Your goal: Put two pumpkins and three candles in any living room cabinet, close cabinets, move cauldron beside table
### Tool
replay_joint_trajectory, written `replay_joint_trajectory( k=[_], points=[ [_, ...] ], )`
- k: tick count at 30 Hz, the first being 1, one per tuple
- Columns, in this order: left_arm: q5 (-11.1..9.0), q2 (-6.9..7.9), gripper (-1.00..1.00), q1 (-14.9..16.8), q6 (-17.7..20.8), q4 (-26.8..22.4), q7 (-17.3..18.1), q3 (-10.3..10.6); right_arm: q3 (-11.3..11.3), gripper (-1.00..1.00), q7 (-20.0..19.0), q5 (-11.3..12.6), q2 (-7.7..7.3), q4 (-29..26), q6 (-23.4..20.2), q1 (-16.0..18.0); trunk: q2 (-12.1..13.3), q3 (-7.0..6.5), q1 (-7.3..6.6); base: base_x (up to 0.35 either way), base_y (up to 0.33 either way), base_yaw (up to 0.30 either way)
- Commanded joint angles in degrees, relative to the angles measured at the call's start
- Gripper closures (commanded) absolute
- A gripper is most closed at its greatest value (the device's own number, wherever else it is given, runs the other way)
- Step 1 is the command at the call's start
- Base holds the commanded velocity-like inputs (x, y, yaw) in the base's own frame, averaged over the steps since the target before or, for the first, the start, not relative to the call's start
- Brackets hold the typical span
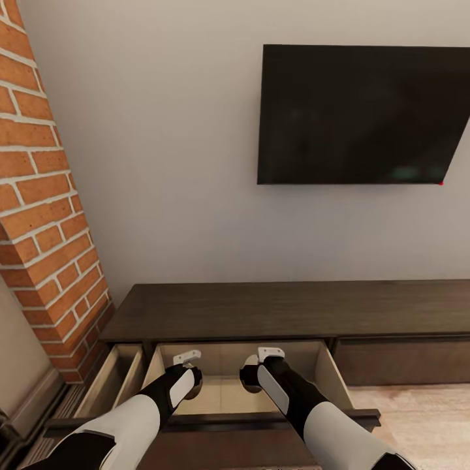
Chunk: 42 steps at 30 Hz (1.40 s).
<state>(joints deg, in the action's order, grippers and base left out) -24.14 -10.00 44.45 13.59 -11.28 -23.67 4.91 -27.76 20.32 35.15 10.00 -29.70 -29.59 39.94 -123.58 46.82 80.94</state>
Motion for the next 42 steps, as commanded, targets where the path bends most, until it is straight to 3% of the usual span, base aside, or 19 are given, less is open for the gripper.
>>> replay_joint_trajectory(
  k=[1,19,42],
  points=[
    [-0.29,0.00,1.00,0.02,0.30,-0.14,-0.42,0.50,-0.19,1.00,0.49,0.40,0.00,-0.07,-0.12,0.05,-0.44,0.24,0.21,0.000,0.000,0.000],
    [-0.29,0.00,1.00,0.02,0.30,-0.06,-0.50,0.51,-0.19,1.00,0.51,0.45,0.00,-0.02,-0.12,0.05,-7.66,3.47,4.17,0.000,0.000,0.000],
    [-0.29,0.00,1.00,0.02,0.39,0.03,-0.48,0.45,-0.19,1.00,0.50,0.45,0.00,-0.02,-0.12,0.05,-8.06,3.65,4.39,0.050,0.000,0.000]
  ],
)
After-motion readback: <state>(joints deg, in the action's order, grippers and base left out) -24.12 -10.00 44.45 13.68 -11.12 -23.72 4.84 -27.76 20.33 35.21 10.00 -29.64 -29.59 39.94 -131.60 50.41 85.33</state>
